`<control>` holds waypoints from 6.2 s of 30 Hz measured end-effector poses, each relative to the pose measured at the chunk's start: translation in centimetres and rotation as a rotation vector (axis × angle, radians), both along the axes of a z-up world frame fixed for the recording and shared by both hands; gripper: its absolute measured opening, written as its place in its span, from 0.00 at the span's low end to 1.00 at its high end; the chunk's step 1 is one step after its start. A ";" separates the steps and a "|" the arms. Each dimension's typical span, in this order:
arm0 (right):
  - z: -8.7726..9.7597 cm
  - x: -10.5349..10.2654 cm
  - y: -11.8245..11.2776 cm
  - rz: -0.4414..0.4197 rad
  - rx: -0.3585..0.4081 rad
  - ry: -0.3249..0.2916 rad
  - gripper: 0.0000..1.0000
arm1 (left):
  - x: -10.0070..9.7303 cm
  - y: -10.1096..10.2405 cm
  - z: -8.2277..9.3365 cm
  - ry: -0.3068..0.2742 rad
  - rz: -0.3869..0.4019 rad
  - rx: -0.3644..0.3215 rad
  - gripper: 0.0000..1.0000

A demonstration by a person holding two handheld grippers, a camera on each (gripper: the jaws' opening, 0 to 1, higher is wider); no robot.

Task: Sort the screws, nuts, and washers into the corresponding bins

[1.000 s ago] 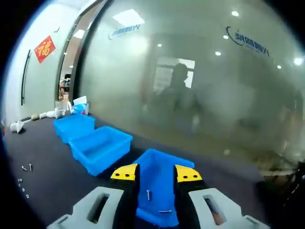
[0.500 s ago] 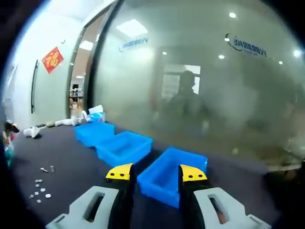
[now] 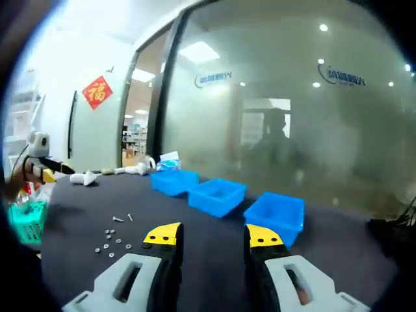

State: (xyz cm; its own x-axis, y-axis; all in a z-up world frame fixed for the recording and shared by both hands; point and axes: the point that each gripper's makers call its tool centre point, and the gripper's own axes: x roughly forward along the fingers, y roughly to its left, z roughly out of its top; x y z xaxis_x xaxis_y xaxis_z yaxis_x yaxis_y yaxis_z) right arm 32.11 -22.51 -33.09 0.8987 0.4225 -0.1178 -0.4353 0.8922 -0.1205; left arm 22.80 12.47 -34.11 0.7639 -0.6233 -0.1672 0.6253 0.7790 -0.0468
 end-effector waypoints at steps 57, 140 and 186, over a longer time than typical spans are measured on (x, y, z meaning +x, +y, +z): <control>-2.9 -2.5 13.1 0.560 -0.336 0.236 0.27 | -0.8 0.5 -1.2 0.012 -0.019 -0.002 0.52; 0.3 -2.0 12.4 0.373 -0.089 0.094 0.01 | -0.3 0.8 -0.6 -0.003 0.002 -0.010 0.52; 2.7 -3.5 0.8 0.021 0.089 -0.072 0.01 | 0.1 -0.2 0.3 -0.020 0.001 -0.029 0.52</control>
State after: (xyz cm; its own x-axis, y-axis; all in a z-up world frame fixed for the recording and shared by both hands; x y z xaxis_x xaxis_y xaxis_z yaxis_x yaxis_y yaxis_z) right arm 28.62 -21.67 -30.42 0.8944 0.4471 -0.0147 -0.4469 0.8916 -0.0730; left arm 22.94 12.25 -33.80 0.7676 -0.6269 -0.1336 0.6256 0.7781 -0.0567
